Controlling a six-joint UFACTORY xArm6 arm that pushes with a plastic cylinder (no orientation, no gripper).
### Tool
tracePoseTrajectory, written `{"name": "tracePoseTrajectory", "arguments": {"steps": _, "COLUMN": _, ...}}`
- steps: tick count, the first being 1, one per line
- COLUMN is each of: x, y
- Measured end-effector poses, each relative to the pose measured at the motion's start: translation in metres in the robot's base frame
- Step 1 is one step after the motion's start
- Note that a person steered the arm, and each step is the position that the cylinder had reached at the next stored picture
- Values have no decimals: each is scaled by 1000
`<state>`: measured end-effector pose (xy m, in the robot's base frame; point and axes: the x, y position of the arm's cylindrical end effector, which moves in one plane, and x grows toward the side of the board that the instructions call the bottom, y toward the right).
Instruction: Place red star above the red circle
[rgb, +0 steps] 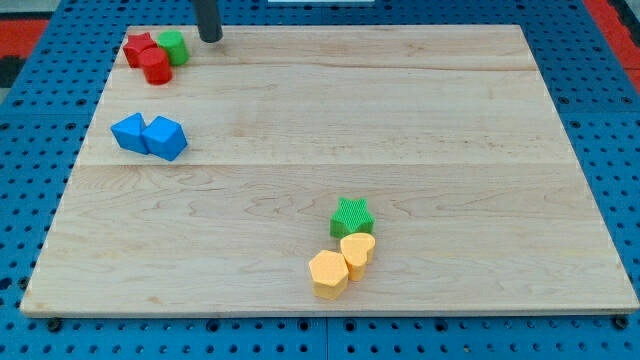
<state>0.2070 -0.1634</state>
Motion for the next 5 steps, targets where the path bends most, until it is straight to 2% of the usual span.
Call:
{"name": "tracePoseTrajectory", "arguments": {"steps": 1, "x": 8, "y": -59}}
{"name": "tracePoseTrajectory", "arguments": {"steps": 2, "x": 40, "y": -48}}
{"name": "tracePoseTrajectory", "arguments": {"steps": 3, "x": 85, "y": -1}}
{"name": "tracePoseTrajectory", "arguments": {"steps": 4, "x": 68, "y": -2}}
{"name": "tracePoseTrajectory", "arguments": {"steps": 5, "x": 2, "y": -16}}
